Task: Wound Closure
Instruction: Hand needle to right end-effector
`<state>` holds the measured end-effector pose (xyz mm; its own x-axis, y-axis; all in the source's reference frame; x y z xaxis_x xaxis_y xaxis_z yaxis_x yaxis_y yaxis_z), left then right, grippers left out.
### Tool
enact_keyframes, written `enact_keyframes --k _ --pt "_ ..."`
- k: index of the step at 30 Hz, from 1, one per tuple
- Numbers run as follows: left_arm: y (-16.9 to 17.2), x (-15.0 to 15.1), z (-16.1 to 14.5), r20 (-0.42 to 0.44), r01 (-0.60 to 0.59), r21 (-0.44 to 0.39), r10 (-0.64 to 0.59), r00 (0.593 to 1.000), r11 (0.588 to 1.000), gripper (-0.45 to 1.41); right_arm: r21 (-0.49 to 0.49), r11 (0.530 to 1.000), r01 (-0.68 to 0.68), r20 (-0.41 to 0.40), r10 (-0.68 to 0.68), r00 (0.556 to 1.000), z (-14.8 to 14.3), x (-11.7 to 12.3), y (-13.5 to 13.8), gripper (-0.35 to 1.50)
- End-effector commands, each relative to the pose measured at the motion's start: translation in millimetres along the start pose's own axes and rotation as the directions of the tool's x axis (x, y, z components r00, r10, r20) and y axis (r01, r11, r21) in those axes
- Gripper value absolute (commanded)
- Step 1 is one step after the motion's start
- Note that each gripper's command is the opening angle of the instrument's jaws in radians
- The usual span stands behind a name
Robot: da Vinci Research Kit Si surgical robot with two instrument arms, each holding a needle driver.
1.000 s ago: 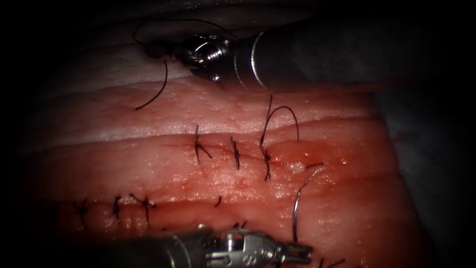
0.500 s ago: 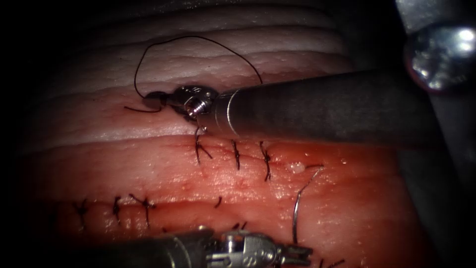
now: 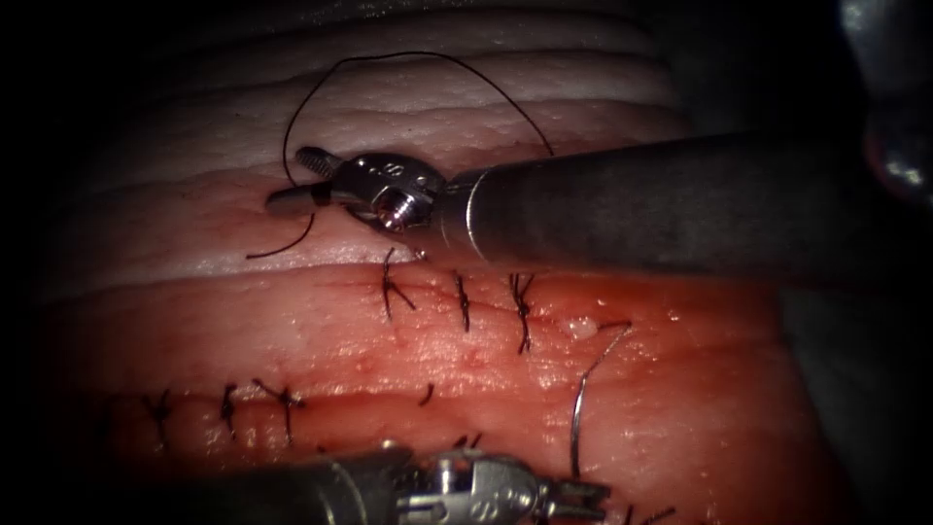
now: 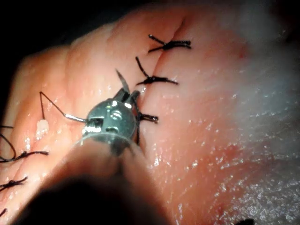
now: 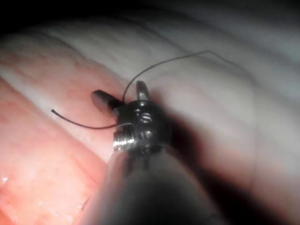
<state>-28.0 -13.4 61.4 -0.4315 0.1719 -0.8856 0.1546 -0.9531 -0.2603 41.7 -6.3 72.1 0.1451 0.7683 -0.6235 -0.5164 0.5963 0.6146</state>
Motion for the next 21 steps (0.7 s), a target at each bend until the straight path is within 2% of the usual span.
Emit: enact_keyframes --k 1,5,7,12,13,15,18,21 --pt "-0.4 -0.2 0.6 0.001 0.002 0.001 -0.002 1.000 1.000 -0.45 0.007 1.000 -0.001 -0.037 0.001 0.999 0.0 2.6 0.0 1.36" --pt "-0.9 0.1 0.5 -0.011 0.006 0.008 -0.006 1.000 1.000 -0.45 0.017 0.999 -0.036 -0.115 0.038 0.993 -1.9 6.7 -0.2 1.38" --pt "-1.0 0.2 0.4 -0.010 0.007 0.010 -0.007 1.000 1.000 -0.45 0.034 0.998 -0.045 -0.114 0.048 0.992 -3.4 8.0 -0.7 1.35" --pt "-1.6 0.4 0.1 -0.022 0.020 0.030 -0.019 1.000 0.999 -0.45 0.120 0.992 -0.047 -0.024 0.050 0.998 -9.2 8.9 -2.7 1.33" --pt "-2.0 0.6 -0.2 -0.028 0.014 0.047 -0.012 1.000 0.999 -0.45 0.162 0.986 -0.044 -0.014 0.047 0.999 -12.3 8.9 -3.3 1.35" --pt "-2.6 0.8 -0.6 -0.042 0.009 0.059 -0.007 0.999 0.998 -0.45 0.190 0.981 -0.042 0.000 0.043 0.999 -15.5 8.9 -3.4 1.33" --pt "-3.2 1.2 -1.0 -0.054 -0.006 0.066 0.010 0.999 0.998 -0.45 0.192 0.981 -0.038 -0.017 0.042 0.999 -21.4 8.5 -3.2 1.31" --pt "-4.3 1.8 -1.6 -0.080 -0.031 0.089 0.039 0.996 0.996 -0.45 0.166 0.985 -0.042 -0.048 0.051 0.998 -27.6 7.4 -2.3 1.16"
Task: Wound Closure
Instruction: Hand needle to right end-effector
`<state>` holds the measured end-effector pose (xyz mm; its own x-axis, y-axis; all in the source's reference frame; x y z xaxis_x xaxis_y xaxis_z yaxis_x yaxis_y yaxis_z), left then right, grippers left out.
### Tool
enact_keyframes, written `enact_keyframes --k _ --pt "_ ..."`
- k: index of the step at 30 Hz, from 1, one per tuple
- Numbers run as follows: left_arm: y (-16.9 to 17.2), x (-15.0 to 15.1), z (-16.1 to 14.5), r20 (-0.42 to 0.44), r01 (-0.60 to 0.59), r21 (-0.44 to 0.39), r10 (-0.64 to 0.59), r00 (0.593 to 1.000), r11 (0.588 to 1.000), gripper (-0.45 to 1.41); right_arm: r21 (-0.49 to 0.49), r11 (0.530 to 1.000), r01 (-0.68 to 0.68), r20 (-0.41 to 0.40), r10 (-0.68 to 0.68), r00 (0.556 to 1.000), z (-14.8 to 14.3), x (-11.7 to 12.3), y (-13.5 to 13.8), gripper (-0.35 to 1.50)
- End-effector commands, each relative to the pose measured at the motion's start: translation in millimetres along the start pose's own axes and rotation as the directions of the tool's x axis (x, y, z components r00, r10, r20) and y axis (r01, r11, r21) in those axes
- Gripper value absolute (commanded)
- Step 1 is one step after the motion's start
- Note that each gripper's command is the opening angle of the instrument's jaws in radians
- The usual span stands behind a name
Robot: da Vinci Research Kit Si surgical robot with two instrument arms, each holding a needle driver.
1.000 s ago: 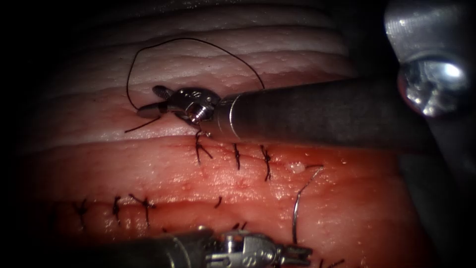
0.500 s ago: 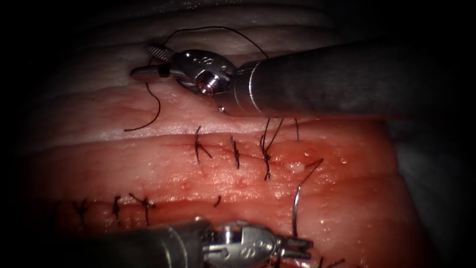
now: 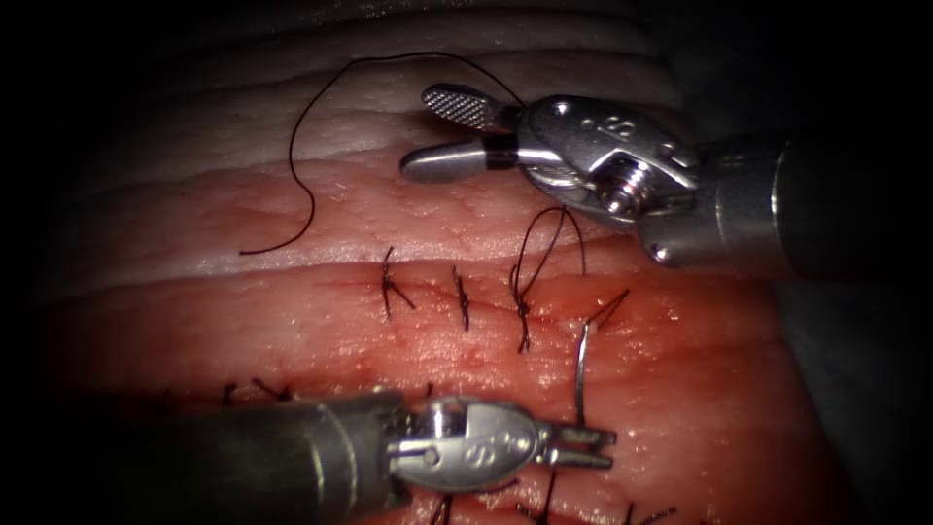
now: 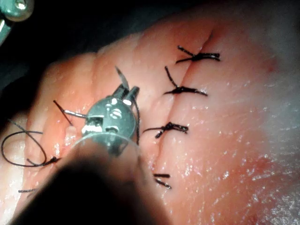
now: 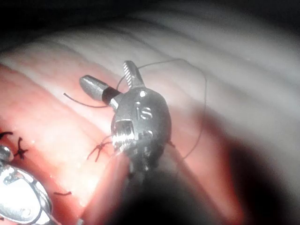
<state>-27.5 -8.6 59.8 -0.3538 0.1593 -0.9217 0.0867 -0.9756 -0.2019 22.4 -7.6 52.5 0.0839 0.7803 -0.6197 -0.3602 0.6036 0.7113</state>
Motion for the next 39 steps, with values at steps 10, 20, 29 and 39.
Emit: enact_keyframes --k 10,20,29,39 --pt "-6.0 1.6 -0.3 -0.029 -0.091 0.085 0.094 0.995 0.992 -0.45 -0.066 0.923 -0.379 -0.084 0.373 0.924 -17.4 -5.7 3.8 0.27" --pt "-11.2 3.9 -0.6 -0.021 -0.183 0.125 0.187 0.982 0.975 -0.45 0.070 0.773 -0.631 -0.066 0.634 0.770 -15.0 -13.0 5.8 0.24" --pt "-9.5 3.7 -1.2 -0.028 -0.221 0.166 0.229 0.973 0.961 -0.45 0.239 0.588 -0.773 -0.038 0.801 0.597 -13.4 -14.1 7.3 0.83" --pt "-5.5 1.7 -0.3 -0.027 -0.294 0.179 0.304 0.952 0.939 -0.45 0.352 0.453 -0.819 0.020 0.871 0.490 -10.8 -14.3 6.3 1.16"
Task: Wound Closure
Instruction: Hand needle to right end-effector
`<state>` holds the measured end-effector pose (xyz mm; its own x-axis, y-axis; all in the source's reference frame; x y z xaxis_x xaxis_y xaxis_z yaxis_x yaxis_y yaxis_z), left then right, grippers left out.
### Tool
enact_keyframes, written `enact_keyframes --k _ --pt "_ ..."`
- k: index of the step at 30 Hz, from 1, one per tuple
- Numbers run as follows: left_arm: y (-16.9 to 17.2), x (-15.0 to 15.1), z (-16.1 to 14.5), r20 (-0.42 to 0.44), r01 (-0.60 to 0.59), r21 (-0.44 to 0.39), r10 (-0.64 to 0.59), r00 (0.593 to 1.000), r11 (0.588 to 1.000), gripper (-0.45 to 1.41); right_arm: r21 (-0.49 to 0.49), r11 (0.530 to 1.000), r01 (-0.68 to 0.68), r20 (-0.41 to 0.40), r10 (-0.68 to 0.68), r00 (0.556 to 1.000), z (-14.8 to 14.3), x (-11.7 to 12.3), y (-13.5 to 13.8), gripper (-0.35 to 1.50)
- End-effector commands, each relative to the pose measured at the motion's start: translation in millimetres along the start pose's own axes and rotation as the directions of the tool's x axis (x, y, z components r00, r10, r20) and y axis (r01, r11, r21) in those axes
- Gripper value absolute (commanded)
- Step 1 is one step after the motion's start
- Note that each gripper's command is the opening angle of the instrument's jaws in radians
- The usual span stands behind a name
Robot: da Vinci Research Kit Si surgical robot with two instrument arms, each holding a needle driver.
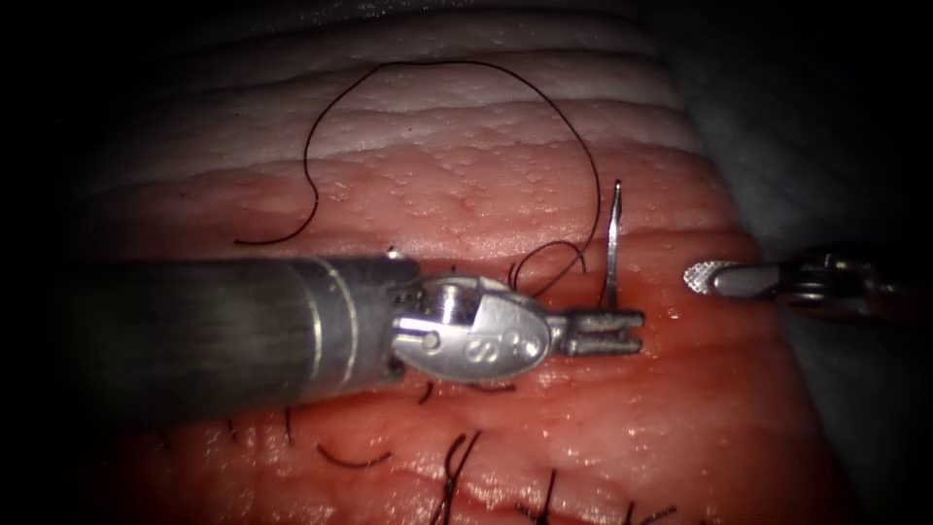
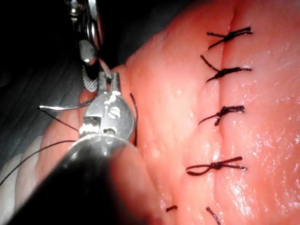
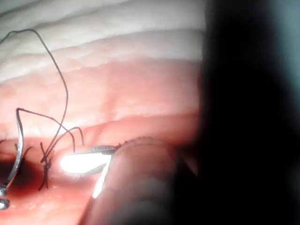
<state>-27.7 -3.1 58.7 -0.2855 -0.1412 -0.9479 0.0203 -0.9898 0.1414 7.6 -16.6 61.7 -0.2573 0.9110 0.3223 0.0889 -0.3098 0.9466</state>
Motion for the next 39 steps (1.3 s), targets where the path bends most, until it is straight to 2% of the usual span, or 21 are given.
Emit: enact_keyframes --k 1,13,29,36,39 --pt "0.1 -0.4 0.6 -0.003 -0.001 0.002 0.001 1.000 1.000 -0.45 0.010 1.000 -0.001 0.007 0.001 1.000 1.8 -0.5 0.7 1.16" --pt "1.3 -0.3 0.8 0.003 -0.016 0.010 0.016 1.000 1.000 -0.45 -0.036 0.999 0.024 -0.016 -0.024 1.000 5.6 -1.5 0.9 1.16" --pt "1.7 -0.8 1.5 0.009 -0.022 0.014 0.022 1.000 1.000 -0.45 -0.052 0.998 0.034 -0.027 -0.035 0.999 7.3 -1.9 0.1 1.16" --pt "1.9 -0.8 1.5 0.006 -0.023 0.016 0.023 1.000 1.000 -0.45 -0.161 0.986 0.050 -0.089 -0.065 0.994 8.7 -2.1 0.0 1.13" --pt "1.9 -0.7 1.5 0.006 -0.023 0.016 0.023 1.000 1.000 -0.45 -0.191 0.980 0.055 -0.087 -0.072 0.994 9.0 -2.2 0.0 1.06"
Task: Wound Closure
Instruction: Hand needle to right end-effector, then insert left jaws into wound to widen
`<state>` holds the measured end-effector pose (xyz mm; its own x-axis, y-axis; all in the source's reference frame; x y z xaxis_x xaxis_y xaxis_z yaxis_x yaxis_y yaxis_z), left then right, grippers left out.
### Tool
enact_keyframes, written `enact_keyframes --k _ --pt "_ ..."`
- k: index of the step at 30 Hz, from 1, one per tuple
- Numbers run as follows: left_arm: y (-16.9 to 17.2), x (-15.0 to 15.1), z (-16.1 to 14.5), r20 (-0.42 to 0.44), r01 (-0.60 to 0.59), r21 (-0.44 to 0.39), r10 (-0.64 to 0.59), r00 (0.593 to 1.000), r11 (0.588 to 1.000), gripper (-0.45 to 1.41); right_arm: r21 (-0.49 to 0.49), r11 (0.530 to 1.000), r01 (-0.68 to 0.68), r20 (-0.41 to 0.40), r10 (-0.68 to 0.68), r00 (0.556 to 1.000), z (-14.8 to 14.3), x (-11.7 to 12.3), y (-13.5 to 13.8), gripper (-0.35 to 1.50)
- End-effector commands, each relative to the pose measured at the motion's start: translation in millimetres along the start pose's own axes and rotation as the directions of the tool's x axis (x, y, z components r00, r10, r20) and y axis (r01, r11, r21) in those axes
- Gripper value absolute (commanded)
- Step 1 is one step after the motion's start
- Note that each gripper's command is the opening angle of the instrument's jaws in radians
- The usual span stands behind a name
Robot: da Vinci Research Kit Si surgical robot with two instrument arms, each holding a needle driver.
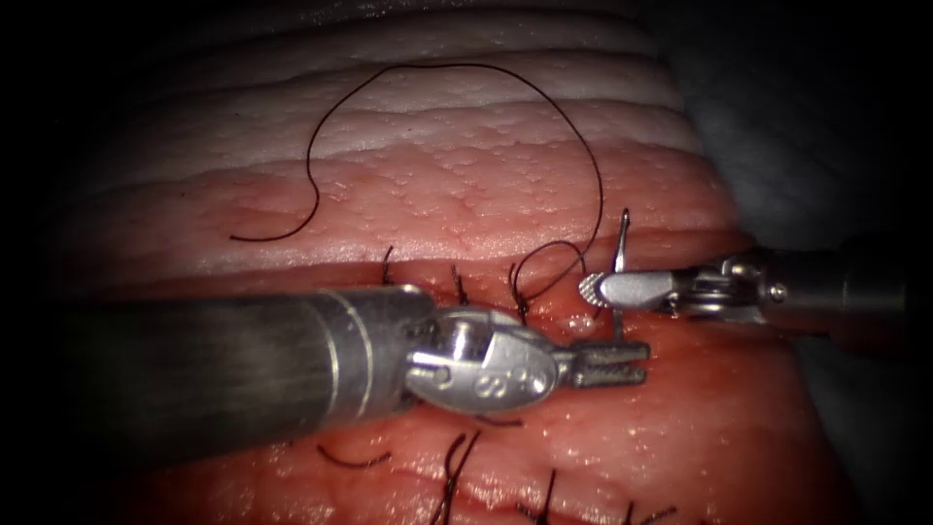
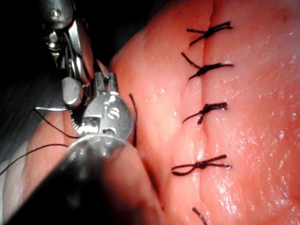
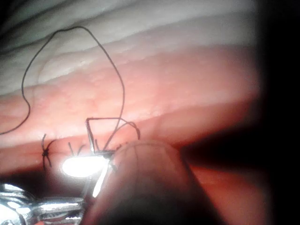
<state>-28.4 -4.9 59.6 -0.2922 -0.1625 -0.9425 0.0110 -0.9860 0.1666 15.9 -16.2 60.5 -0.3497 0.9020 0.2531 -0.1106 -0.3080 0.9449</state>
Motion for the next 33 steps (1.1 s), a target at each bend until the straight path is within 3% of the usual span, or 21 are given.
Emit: enact_keyframes --k 1,8,11,16,18,19,20,29,30,31,33 --pt "-0.1 -0.3 0.6 -0.001 -0.001 0.000 0.001 1.000 1.000 -0.45 -0.006 1.000 0.008 0.004 -0.008 1.000 0.9 -0.2 0.3 1.05" --pt "0.1 0.1 0.7 0.001 -0.001 0.001 0.001 1.000 1.000 -0.45 -0.046 0.999 0.022 -0.036 -0.023 0.999 0.9 -0.1 0.3 0.93" --pt "0.2 0.2 0.6 0.002 -0.001 0.001 0.001 1.000 1.000 -0.45 -0.058 0.998 0.034 -0.030 -0.036 0.999 0.7 -0.1 0.3 0.76" --pt "0.2 0.2 0.6 0.001 -0.001 0.001 0.001 1.000 1.000 -0.45 -0.063 0.997 0.041 -0.024 -0.043 0.999 0.3 0.0 0.3 0.66" --pt "0.2 0.2 0.6 0.001 -0.001 0.001 0.001 1.000 1.000 -0.45 -0.067 0.997 0.043 -0.020 -0.044 0.999 0.3 -0.1 0.4 0.42" --pt "0.2 0.2 0.6 0.001 -0.001 0.001 0.001 1.000 1.000 -0.45 -0.077 0.996 0.045 -0.014 -0.046 0.999 0.3 -0.2 0.4 -0.13" --pt "0.2 0.2 0.6 0.001 -0.001 0.001 0.001 1.000 1.000 -0.45 -0.086 0.995 0.047 -0.008 -0.048 0.999 0.2 -0.4 0.5 -0.35" --pt "0.2 0.2 0.6 0.008 -0.008 -0.012 0.008 1.000 1.000 -0.43 -0.140 0.989 0.057 0.036 -0.052 0.998 0.4 -0.4 0.9 -0.35" --pt "0.1 0.2 0.6 0.008 0.004 -0.012 -0.004 1.000 1.000 0.05 -0.140 0.988 0.068 0.038 -0.063 0.997 0.3 -0.2 0.9 -0.35" --pt "0.1 0.3 0.6 0.008 0.046 -0.014 -0.046 0.999 0.999 0.69 -0.140 0.984 0.108 0.045 -0.103 0.994 0.2 0.2 0.9 -0.35" --pt "0.2 0.4 0.4 0.008 0.111 -0.016 -0.111 0.994 0.994 0.98 -0.098 0.979 0.177 0.020 -0.176 0.984 -0.2 1.1 1.1 -0.35"
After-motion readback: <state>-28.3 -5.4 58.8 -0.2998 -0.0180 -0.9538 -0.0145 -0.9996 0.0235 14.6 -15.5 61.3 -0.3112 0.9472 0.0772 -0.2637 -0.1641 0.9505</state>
